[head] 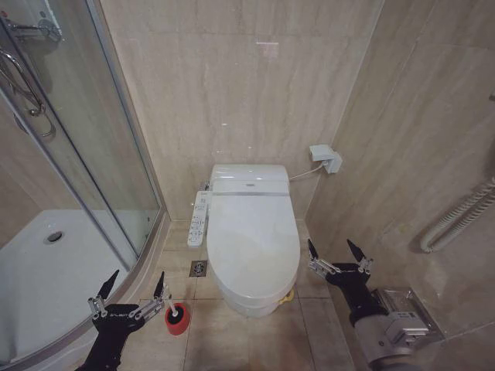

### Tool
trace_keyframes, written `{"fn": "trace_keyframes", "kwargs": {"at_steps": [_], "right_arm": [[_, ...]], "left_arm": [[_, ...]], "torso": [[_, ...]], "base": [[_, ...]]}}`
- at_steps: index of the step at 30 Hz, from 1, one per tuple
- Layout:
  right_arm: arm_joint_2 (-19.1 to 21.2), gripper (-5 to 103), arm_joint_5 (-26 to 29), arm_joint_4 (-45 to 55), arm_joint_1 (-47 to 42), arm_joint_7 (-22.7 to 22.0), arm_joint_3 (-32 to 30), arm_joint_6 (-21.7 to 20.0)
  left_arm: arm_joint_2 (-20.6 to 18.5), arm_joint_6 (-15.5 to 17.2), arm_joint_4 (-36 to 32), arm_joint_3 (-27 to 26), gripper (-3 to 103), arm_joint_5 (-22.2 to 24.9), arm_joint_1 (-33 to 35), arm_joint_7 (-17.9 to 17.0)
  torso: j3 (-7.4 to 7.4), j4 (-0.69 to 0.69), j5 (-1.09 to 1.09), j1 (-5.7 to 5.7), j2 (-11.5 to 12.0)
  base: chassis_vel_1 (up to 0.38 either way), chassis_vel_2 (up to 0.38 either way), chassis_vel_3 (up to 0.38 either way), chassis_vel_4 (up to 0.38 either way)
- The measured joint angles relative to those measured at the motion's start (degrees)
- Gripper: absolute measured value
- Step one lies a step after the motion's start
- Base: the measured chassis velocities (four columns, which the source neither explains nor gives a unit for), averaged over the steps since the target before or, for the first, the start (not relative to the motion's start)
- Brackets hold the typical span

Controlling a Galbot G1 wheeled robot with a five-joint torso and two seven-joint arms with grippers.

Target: Open the toilet lid, clean the toilet bowl with a toilet brush, close the toilet lid, and flush.

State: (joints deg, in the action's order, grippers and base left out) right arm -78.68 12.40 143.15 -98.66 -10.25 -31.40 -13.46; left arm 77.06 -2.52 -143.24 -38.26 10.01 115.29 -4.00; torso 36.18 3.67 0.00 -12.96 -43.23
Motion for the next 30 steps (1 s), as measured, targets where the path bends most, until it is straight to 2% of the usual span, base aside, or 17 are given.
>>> {"fn": "trace_keyframes", "kwargs": {"at_steps": [30], "right_arm": [[0.0, 100, 0.0, 0.0, 0.0, 0.0, 0.0, 0.0]], "left_arm": [[0.0, 0.0, 0.0, 0.0, 100, 0.0, 0.0, 0.0]], "torso": [[0.0, 0.0, 0.0, 0.0, 0.0]], "base": [[0.0, 0.0, 0.0, 0.0]]}}
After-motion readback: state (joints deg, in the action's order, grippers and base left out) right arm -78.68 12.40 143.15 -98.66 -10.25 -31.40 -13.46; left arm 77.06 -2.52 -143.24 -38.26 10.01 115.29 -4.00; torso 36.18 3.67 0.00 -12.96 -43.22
